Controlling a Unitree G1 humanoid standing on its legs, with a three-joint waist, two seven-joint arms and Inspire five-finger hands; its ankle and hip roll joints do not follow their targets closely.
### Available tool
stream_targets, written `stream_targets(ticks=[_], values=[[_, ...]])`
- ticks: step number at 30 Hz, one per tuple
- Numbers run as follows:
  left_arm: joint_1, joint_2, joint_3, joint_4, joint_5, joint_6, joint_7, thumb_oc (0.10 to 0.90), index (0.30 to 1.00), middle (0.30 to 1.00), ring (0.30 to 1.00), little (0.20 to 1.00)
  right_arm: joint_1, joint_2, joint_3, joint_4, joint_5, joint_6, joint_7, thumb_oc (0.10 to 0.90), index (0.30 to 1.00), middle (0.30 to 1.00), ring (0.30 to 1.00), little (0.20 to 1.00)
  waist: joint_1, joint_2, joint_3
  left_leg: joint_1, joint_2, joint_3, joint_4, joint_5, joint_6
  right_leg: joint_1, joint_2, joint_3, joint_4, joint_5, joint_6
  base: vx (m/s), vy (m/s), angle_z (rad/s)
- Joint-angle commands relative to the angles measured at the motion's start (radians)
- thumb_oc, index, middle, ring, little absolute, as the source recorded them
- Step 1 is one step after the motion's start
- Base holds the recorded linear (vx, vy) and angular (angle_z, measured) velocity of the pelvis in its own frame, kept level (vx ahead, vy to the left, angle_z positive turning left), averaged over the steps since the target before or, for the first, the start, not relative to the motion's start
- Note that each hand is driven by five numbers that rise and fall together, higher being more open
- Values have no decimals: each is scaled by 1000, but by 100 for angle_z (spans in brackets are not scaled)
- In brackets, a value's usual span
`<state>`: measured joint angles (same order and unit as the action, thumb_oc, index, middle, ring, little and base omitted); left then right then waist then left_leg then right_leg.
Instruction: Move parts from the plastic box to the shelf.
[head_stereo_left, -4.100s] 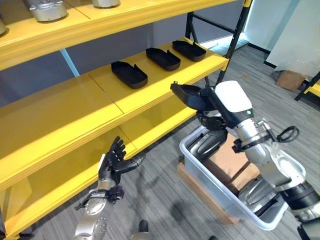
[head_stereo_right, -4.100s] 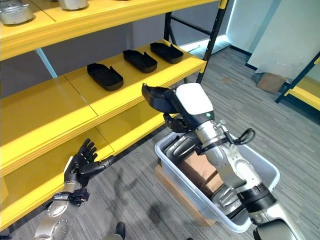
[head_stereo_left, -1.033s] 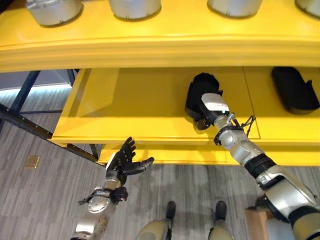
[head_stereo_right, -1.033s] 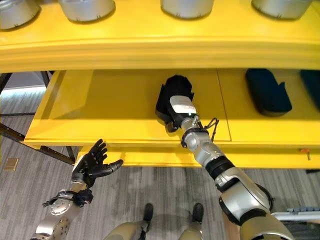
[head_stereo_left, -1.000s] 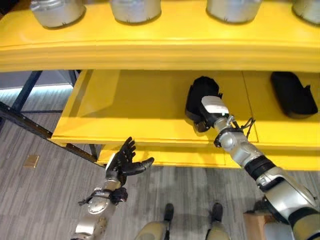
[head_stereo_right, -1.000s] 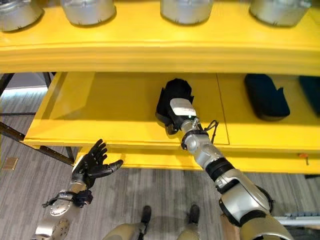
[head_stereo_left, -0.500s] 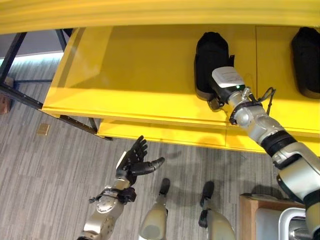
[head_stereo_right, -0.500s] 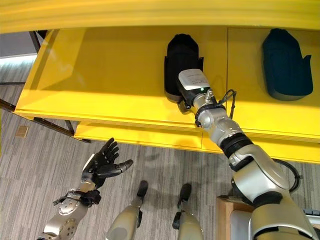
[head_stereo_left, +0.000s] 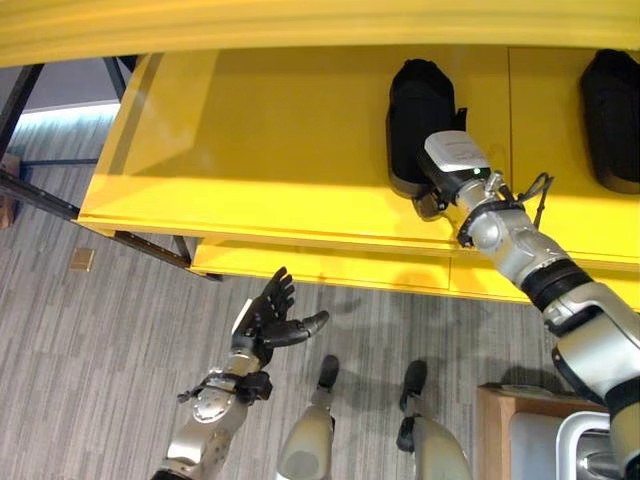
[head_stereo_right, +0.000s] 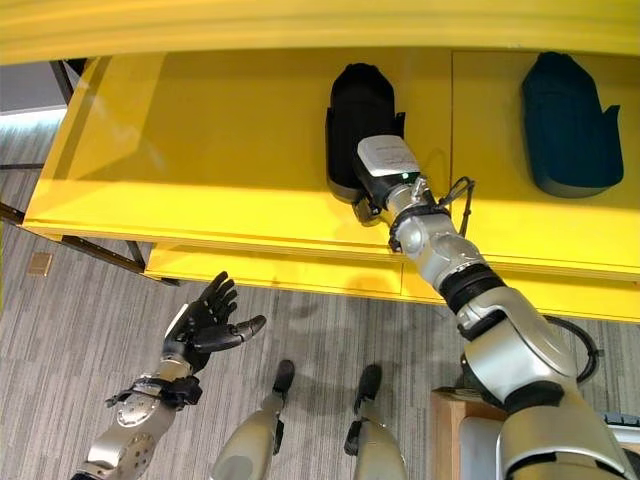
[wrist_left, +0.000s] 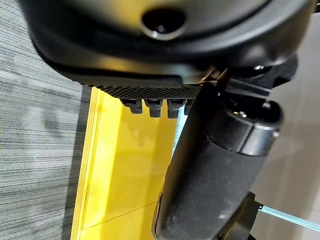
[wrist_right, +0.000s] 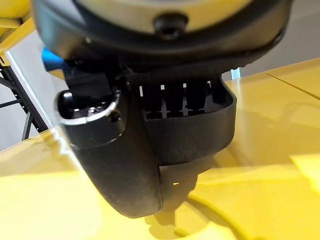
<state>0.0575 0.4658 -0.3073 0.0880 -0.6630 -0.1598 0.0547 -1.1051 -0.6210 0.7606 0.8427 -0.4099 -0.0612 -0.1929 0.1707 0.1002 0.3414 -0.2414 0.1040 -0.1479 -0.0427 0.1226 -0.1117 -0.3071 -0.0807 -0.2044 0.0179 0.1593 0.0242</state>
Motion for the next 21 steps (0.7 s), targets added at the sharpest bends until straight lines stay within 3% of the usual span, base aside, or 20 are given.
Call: stream_targets(ticks=[1,21], values=[[-35,51,18,-116,-23,-96,-4,900,1000,1000,1000,1000,-90,-18,60,98,20,32,4,400,300,300,300,300,42,-15,-12,5,-8,-7,-36,22,16,-15,-94,17,137,-92,90,0,0,0],[-50,59,28,-127,-19,-103,11,900,1000,1000,1000,1000,-147,-44,74,184,7,50,3,400,300,300,300,300,75,-7,7,-30,-32,-25,-25,15,28,-33,-115,12,142,-91,94,2,1,1]])
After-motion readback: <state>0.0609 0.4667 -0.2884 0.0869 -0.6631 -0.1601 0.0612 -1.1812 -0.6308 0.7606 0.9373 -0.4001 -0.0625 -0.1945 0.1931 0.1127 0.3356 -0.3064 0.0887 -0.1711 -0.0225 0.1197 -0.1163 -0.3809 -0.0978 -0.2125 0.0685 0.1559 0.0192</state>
